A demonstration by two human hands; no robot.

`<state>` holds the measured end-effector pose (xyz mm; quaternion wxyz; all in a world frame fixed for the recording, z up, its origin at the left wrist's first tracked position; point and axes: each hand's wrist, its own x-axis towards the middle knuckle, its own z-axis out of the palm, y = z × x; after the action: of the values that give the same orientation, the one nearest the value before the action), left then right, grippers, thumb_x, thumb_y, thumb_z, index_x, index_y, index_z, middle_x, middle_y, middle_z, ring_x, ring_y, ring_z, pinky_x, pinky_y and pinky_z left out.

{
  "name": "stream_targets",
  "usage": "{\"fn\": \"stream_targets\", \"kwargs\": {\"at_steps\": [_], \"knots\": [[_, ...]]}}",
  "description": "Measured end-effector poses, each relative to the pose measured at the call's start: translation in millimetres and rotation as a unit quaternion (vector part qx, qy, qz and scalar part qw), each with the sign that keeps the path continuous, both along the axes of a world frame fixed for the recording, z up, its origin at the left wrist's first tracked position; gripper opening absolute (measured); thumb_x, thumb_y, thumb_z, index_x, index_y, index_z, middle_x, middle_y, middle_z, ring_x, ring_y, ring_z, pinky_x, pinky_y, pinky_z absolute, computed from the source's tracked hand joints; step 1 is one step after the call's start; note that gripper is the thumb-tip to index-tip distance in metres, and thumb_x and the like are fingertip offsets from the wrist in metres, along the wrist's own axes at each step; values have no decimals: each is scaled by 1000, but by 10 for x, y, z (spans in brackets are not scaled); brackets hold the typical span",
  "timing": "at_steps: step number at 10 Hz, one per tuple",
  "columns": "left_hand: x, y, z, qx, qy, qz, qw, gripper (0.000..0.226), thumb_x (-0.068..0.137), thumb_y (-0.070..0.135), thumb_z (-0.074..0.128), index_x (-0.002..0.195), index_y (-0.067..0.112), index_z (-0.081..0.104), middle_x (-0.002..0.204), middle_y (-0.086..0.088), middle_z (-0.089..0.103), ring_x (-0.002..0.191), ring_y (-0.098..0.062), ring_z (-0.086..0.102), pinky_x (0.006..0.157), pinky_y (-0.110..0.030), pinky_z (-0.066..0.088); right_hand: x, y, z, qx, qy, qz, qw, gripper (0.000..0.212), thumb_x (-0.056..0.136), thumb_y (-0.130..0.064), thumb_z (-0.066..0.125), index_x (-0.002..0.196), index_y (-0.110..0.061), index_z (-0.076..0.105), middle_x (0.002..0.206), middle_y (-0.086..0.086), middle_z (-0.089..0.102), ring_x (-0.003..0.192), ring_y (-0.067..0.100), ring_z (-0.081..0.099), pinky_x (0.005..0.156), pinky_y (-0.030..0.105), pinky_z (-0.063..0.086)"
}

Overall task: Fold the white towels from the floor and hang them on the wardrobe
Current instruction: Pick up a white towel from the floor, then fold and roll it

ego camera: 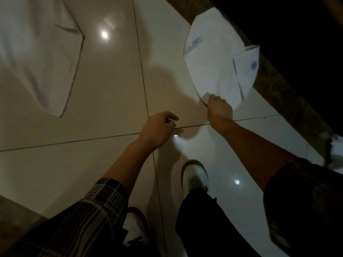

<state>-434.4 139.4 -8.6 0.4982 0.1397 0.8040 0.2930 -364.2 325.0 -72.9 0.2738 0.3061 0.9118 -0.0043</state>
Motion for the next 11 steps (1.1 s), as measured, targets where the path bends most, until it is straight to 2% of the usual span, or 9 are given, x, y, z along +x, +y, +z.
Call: {"fn": "stream_targets", "kwargs": {"at_steps": [1, 2, 3, 4, 5, 6, 7, 9, 11], "knots": [[17, 1, 201, 0, 7, 7, 1000, 28, 99, 16, 43, 121, 15, 60, 117, -7, 64, 100, -18, 62, 89, -33, 50, 47, 51, 198, -52, 29, 23, 998, 29, 94, 5, 40, 121, 4, 51, 114, 24, 57, 103, 37, 58, 84, 40, 46], [14, 22, 561, -13, 39, -28, 999, 30, 101, 20, 40, 126, 18, 56, 120, -5, 63, 103, -19, 61, 88, -33, 50, -69, -21, 706, -86, 143, 41, 985, 21, 81, 10, 49, 97, 7, 63, 94, 26, 62, 85, 39, 63, 70, 39, 50], [-52, 78, 1101, -9, 89, -73, 993, 35, 99, 21, 45, 135, 21, 48, 130, -4, 55, 114, -19, 54, 92, -34, 46, -219, 6, 1344, -47, 212, 93, 972, 22, 79, -12, 47, 72, 0, 65, 70, 19, 62, 65, 31, 60, 59, 31, 47], [-207, 145, 1764, 6, 162, -66, 985, 45, 98, 24, 48, 142, 19, 38, 140, -5, 45, 127, -21, 43, 98, -34, 39, -318, 71, 2110, -47, 228, 92, 968, 38, 84, -29, 44, 79, -3, 70, 77, 18, 66, 71, 30, 61, 66, 30, 44], [-416, 219, 2519, 30, 212, -23, 976, 51, 96, 29, 53, 143, 17, 36, 143, -5, 42, 129, -21, 39, 100, -32, 36, -402, 42, 3078, -94, 265, 79, 957, 24, 88, -22, 60, 89, -3, 74, 85, 19, 68, 78, 33, 62, 67, 27, 36], [-569, 247, 3296, 78, 254, -33, 964, 58, 89, 35, 63, 139, 14, 43, 140, -8, 46, 126, -24, 41, 99, -31, 34, -464, -58, 4023, -136, 273, 85, 948, 24, 90, -28, 59, 103, -14, 74, 98, 12, 68, 95, 28, 59, 75, 25, 35], [-627, 216, 4178, 148, 307, -94, 935, 55, 79, 39, 70, 122, 7, 58, 123, -12, 59, 114, -30, 51, 93, -33, 35, -501, -181, 5063, -205, 309, 93, 924, 41, 84, -47, 46, 95, -21, 76, 93, 7, 70, 91, 24, 61, 76, 28, 44], [-452, -219, 5856, 267, 156, -17, 951, 12, 91, 25, 61, 87, 14, 65, 84, 2, 65, 82, -13, 61, 75, -34, 46, -360, -699, 6979, -312, 367, 72, 873, 14, 83, -22, 65, 94, -28, 72, 83, -12, 67, 89, 7, 58, 91, 25, 42], [-204, -810, 7265, 237, 207, 72, 946, 25, 92, 21, 59, 110, 6, 68, 106, -13, 70, 102, -26, 63, 73, -13, 40, -69, -1295, 8409, -300, 434, 21, 850, 11, 88, -18, 66, 93, -18, 75, 96, 0, 69, 98, 13, 60, 86, 34, 49]]}}
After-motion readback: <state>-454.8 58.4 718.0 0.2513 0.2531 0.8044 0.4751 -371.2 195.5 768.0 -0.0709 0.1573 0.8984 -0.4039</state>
